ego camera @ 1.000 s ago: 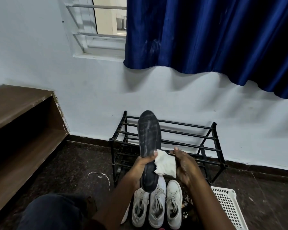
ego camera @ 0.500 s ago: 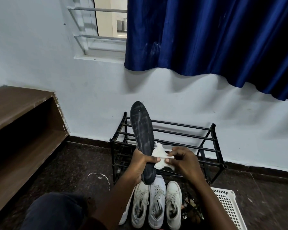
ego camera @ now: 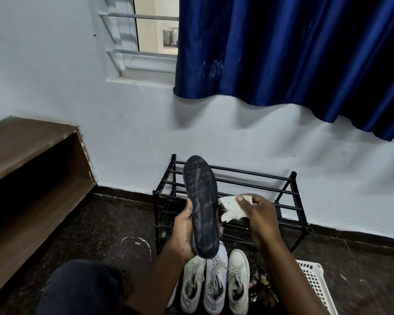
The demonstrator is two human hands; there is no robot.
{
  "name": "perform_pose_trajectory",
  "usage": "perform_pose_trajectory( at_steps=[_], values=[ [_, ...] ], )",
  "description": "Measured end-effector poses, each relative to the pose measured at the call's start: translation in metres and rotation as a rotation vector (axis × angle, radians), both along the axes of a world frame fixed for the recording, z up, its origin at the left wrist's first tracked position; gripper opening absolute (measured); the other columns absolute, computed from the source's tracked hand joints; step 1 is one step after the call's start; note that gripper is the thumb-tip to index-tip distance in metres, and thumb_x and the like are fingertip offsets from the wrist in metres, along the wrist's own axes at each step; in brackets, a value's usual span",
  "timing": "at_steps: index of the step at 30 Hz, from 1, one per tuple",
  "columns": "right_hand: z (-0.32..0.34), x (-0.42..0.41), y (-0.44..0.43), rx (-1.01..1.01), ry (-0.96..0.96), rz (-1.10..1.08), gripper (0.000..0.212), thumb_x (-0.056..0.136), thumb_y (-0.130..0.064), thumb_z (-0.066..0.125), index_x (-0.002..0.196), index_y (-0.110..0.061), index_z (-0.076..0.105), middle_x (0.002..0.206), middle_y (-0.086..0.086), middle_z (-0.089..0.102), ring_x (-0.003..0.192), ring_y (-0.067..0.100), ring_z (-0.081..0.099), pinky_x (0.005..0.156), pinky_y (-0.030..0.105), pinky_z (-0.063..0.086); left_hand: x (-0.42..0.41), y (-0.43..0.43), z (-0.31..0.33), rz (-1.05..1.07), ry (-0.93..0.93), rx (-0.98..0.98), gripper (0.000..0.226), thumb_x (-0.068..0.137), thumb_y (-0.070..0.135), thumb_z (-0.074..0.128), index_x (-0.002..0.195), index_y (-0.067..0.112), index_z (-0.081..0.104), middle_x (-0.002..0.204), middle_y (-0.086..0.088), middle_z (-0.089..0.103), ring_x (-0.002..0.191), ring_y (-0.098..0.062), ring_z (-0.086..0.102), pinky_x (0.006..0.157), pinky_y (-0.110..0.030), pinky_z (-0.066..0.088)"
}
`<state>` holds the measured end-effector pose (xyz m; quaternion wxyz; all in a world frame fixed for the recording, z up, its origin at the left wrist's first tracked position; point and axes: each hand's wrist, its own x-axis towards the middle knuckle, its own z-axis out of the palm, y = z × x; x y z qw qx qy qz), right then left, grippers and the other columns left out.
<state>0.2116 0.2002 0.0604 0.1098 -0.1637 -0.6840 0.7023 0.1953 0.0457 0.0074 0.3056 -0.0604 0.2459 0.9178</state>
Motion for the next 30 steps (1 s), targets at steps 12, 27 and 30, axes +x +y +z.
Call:
perform_pose_trajectory(
  at_steps=[12, 27, 30],
  values=[
    [-0.042, 0.046, -0.069, 1.357, 0.370, 0.567, 0.067, 0.053, -0.016, 0.075, 0.116, -0.009, 0.054, 0.109, 0.007, 0.067, 0.100, 0.017, 0.065, 0.078, 0.020, 0.051, -0.012, 0.004, -0.012, 0.028, 0.006, 0.157, 0.082, 0.088, 0.068, 0.028, 0.136, 0.004, 0.046, 0.128, -0.012, 0.056, 0.104, -0.025, 0.062, 0.090, -0.045, 0.049],
    [-0.013, 0.006, -0.053, 1.142, 0.149, 0.642, 0.065, 0.089, -0.004, 0.037, 0.145, -0.017, 0.007, 0.118, 0.021, 0.054, 0.095, 0.030, 0.055, 0.069, 0.030, 0.036, -0.001, 0.014, -0.019, 0.013, -0.004, 0.070, 0.070, 0.088, 0.066, 0.032, 0.123, 0.013, 0.064, 0.131, -0.014, 0.056, 0.121, -0.035, 0.053, 0.110, -0.045, 0.031],
    [-0.007, 0.023, -0.053, 1.073, 0.202, 0.724, 0.045, 0.091, -0.008, 0.038, 0.134, -0.014, 0.025, 0.120, 0.017, 0.051, 0.090, 0.028, 0.050, 0.068, 0.032, 0.037, -0.007, 0.009, -0.017, 0.027, -0.003, 0.094, 0.076, 0.089, 0.067, 0.027, 0.127, 0.010, 0.057, 0.121, -0.013, 0.060, 0.115, -0.032, 0.057, 0.108, -0.045, 0.034]
  ],
)
